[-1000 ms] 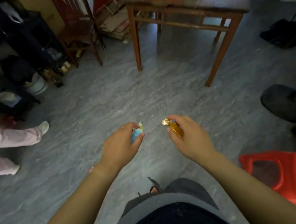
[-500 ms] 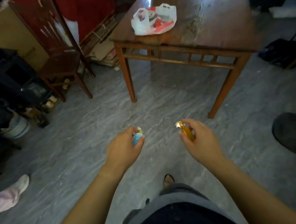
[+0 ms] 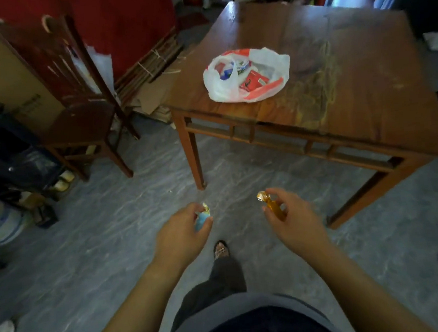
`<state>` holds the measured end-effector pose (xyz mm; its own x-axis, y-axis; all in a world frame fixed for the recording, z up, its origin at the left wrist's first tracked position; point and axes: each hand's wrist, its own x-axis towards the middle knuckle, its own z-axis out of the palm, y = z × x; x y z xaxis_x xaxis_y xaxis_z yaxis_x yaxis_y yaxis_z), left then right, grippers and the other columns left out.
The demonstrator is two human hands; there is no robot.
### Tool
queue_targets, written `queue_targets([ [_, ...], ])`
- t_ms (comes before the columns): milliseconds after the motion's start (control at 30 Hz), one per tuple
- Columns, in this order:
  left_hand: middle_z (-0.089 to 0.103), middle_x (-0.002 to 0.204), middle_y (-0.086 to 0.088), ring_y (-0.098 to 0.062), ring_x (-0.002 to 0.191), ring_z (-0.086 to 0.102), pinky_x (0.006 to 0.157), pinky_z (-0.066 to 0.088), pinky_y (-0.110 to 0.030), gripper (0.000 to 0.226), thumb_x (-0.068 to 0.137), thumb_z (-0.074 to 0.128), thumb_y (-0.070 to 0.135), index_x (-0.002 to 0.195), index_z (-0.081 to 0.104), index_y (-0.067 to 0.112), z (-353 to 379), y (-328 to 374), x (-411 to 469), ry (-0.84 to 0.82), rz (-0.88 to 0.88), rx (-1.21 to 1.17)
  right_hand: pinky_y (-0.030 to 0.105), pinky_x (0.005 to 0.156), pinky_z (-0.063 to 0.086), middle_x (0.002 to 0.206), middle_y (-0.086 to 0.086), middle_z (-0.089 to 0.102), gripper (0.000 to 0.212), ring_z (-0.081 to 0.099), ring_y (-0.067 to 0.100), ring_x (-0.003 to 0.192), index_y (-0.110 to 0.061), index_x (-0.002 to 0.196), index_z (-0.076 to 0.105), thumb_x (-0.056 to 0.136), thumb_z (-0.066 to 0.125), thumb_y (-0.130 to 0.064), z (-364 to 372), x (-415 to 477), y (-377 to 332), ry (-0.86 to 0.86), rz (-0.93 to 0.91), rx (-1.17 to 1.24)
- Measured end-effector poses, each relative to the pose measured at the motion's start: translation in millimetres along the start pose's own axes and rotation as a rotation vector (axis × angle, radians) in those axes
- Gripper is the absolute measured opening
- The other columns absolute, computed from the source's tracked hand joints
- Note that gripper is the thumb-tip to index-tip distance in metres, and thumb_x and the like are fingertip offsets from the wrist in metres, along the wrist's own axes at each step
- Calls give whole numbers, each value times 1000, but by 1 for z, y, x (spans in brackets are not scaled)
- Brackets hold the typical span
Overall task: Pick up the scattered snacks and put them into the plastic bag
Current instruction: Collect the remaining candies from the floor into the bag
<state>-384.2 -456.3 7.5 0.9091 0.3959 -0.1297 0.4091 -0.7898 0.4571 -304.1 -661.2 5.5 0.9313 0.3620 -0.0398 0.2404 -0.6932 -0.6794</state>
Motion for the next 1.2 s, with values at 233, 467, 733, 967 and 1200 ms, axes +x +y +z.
queue_targets([
  [233,66,104,1,-21,93,62,71,47,-32,28,86,56,44,107,57,25,-37,24,201,-13,200,25,27,74,44,102,-9,59,33,55,8,85,-31,117,54,85,59,-34,-27,156,-12,153,62,1],
  [467,66,96,7,-10,81,60,67,51,-31,24,85,57,44,101,57,26,-44,66,328,-102,297,28,22,78,44,104,-17,53,36,51,1,91,-35,120,51,85,59,-34,-47,262,-3,201,129,2],
  [733,64,112,7,-13,91,62,67,49,-28,34,86,55,49,115,50,32,-37,133,438,-99,359,46,28,75,50,109,-13,59,35,55,4,90,-35,119,52,85,57,-39,-74,388,33,233,83,38],
  [967,61,124,7,-14,110,58,90,49,-32,38,88,54,43,124,50,33,-11,189,516,-131,444,28,21,76,51,117,-9,61,39,57,4,96,-28,124,51,87,55,-41,-98,447,71,209,163,3],
  [1200,56,129,8,-14,113,55,93,48,-32,36,88,56,35,123,51,36,18,202,565,-364,536,220,13,76,42,116,-13,59,36,51,-1,95,-34,122,51,87,56,-39,-104,467,83,193,213,-20],
])
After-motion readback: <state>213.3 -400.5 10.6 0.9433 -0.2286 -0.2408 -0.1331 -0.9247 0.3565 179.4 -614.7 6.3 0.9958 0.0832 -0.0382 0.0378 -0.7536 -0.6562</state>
